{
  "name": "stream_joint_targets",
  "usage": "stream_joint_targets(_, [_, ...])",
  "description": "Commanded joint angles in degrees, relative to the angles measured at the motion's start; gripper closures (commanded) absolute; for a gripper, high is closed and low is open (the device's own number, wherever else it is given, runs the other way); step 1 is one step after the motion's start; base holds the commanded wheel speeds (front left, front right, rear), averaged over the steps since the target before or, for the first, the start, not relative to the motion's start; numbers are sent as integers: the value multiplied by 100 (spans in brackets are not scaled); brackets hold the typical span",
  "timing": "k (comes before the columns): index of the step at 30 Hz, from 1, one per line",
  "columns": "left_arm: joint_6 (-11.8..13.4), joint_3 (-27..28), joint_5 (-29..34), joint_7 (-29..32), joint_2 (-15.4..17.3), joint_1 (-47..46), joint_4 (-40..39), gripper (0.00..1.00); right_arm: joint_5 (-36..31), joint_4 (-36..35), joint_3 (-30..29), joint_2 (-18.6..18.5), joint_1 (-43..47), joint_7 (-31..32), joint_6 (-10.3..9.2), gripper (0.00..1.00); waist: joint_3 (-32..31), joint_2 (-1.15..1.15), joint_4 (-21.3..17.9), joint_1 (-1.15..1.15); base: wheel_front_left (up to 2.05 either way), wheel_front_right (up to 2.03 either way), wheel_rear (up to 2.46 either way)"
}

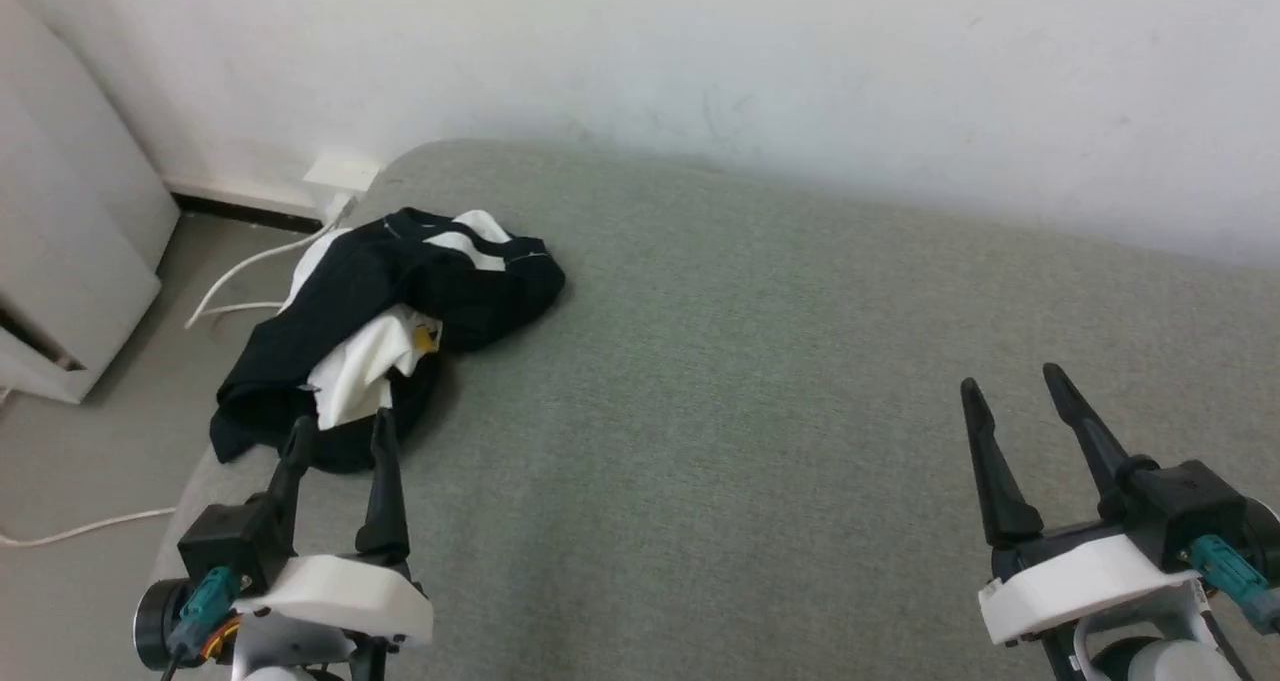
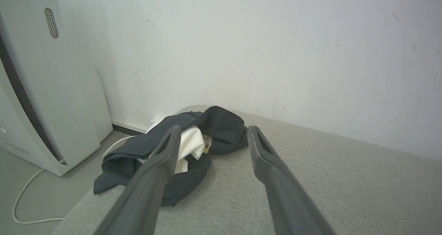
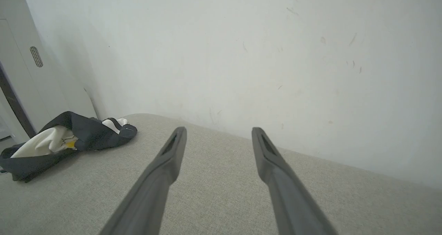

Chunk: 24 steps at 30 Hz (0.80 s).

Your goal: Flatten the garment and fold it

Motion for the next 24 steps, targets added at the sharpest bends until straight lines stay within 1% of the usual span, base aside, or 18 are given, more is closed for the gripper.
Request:
stream_joint_targets(1, [-30, 39, -42, -64, -8, -85, 32, 0, 57, -64, 18, 9, 61, -44, -6, 0, 33, 0, 112, 0, 0, 0, 0])
stream_joint_targets(9, [-56, 127, -85, -160, -10, -200, 82, 0, 106, -136, 42, 10, 68, -54, -7, 0, 120, 0, 324, 0, 0, 0, 0])
stream_joint_targets(14, [-124, 306, -75, -220, -10, -440, 100, 0, 131, -178, 61, 11, 47, -41, -7, 0, 227, 1, 381, 0, 0, 0, 0])
stream_joint_targets(20, [-270, 617, 26, -292, -7, -1053, 195, 0, 100, -248, 94, 12, -21, 34, -8, 0, 449, 1, 358, 0, 0, 0, 0])
stream_joint_targets(24, [-368, 804, 33, -340, 125, -1663, 549, 0, 61, -322, 128, 12, -103, 102, -8, 0, 673, 1, 280, 0, 0, 0, 0])
